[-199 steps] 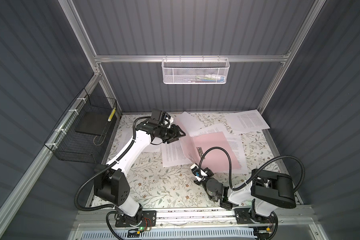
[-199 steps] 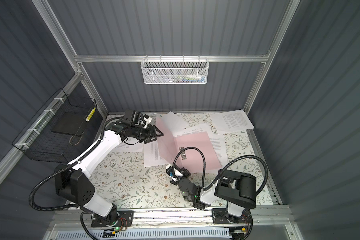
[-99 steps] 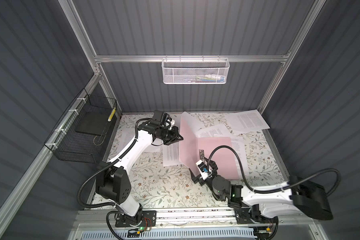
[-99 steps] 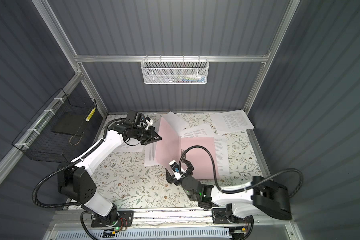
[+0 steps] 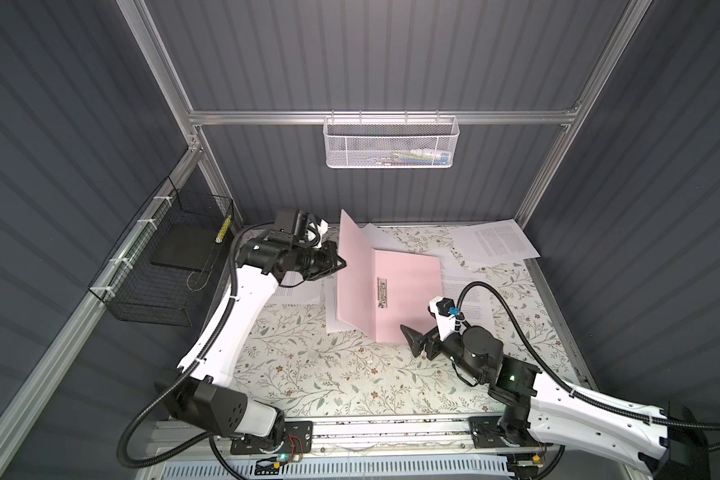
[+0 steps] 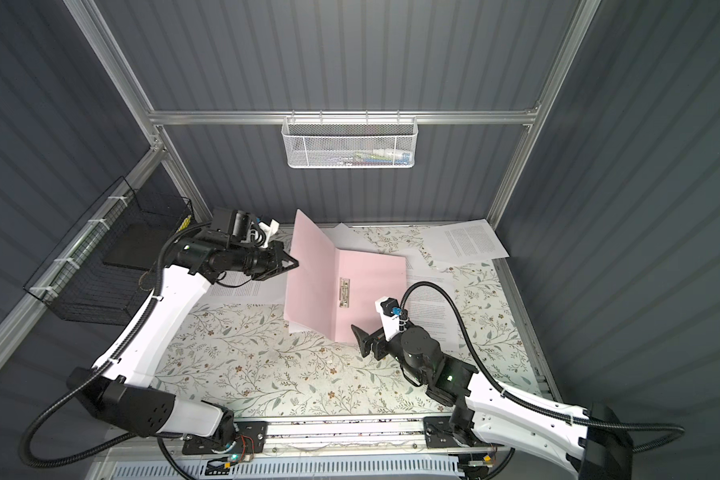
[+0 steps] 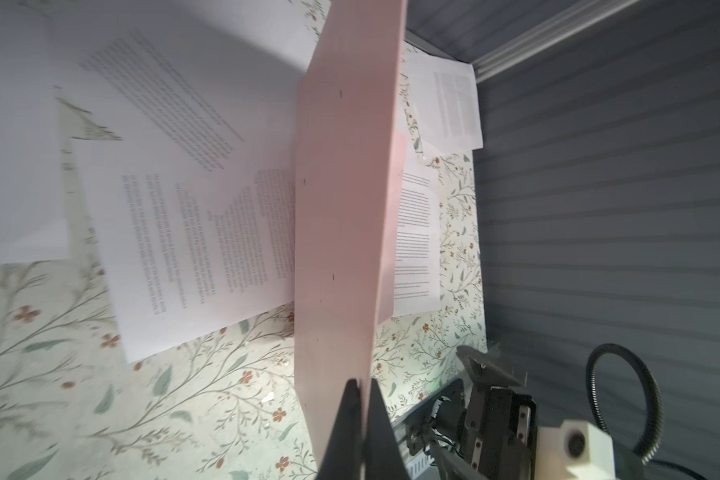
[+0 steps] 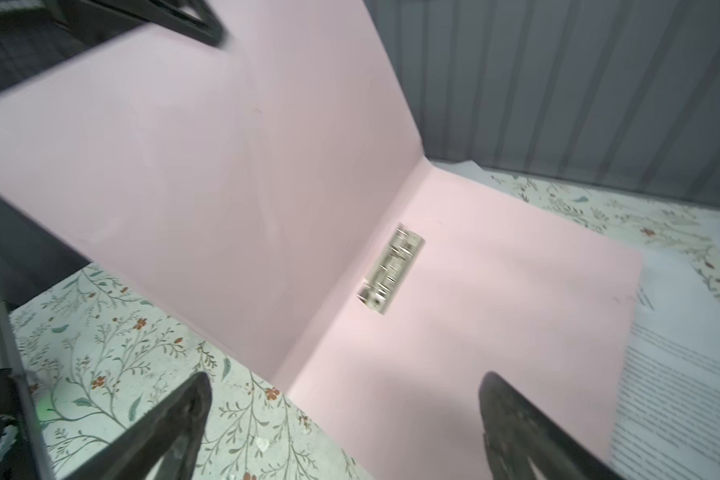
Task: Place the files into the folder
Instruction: 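Swing the lifted cover open away from the left gripper with the right gripper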
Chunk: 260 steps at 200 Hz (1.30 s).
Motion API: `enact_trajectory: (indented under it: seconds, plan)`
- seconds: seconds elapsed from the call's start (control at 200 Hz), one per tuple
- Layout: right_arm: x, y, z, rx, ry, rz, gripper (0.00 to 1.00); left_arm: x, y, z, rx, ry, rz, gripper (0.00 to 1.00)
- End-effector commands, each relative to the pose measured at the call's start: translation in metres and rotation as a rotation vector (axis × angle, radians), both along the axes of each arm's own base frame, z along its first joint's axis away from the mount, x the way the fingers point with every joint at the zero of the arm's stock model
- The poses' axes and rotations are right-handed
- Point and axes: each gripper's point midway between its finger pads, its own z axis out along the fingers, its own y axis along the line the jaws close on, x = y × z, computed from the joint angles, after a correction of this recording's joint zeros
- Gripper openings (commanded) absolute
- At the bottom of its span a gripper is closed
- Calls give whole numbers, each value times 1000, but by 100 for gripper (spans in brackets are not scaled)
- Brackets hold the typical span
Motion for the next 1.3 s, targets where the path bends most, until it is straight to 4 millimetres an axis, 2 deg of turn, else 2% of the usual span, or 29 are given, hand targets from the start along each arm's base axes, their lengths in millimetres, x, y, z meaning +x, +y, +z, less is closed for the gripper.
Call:
enact_trajectory:
  seconds: [0.0, 0.14, 0.17, 0.245, 0.26, 0.315, 0.47, 0.655, 0.785, 0.896, 1.026, 1.116, 1.166, 1.191, 1.196, 1.296]
  plan:
    - [5, 5, -28, -3, 122, 17, 99, -22, 53, -23, 170, 42, 77, 0]
    - [25, 22, -50, -44, 221, 9, 99, -36, 90, -48, 314, 83, 127, 0]
    - [29, 25, -61, -52, 263, 7, 99, -40, 95, -55, 345, 94, 130, 0]
    - [38, 31, -72, -22, 359, 4, 99, -45, 102, -67, 391, 111, 127, 0]
    - [39, 32, -74, -16, 379, 3, 99, -50, 105, -81, 408, 148, 121, 0]
    - [44, 34, -80, 5, 434, 0, 99, -54, 108, -95, 434, 170, 111, 0]
    - [60, 23, -95, 22, 511, -73, 99, -63, 95, -133, 393, 266, 31, 0]
    - [68, -8, -94, 45, 517, -161, 99, -59, 65, -157, 257, 305, -41, 0]
    - [67, -26, -93, 26, 527, -210, 99, -47, 31, -155, 200, 267, -109, 0]
    - [65, -36, -96, -3, 544, -247, 99, -38, 29, -150, 211, 237, -109, 0]
    - [64, -33, -100, -4, 572, -233, 98, -35, 11, -155, 165, 246, -182, 0]
    - [70, -58, -99, -55, 575, -378, 98, -26, 6, -158, 187, 235, -195, 0]
    - [71, -83, -92, -52, 551, -508, 99, -20, 4, -155, 187, 222, -196, 0]
    - [70, -93, -83, -38, 519, -546, 99, -17, 3, -152, 194, 211, -198, 0]
    - [69, -96, -76, -25, 495, -550, 99, -16, 3, -151, 196, 209, -198, 0]
    - [62, -111, -31, 41, 336, -546, 98, -10, -1, -138, 193, 172, -218, 0]
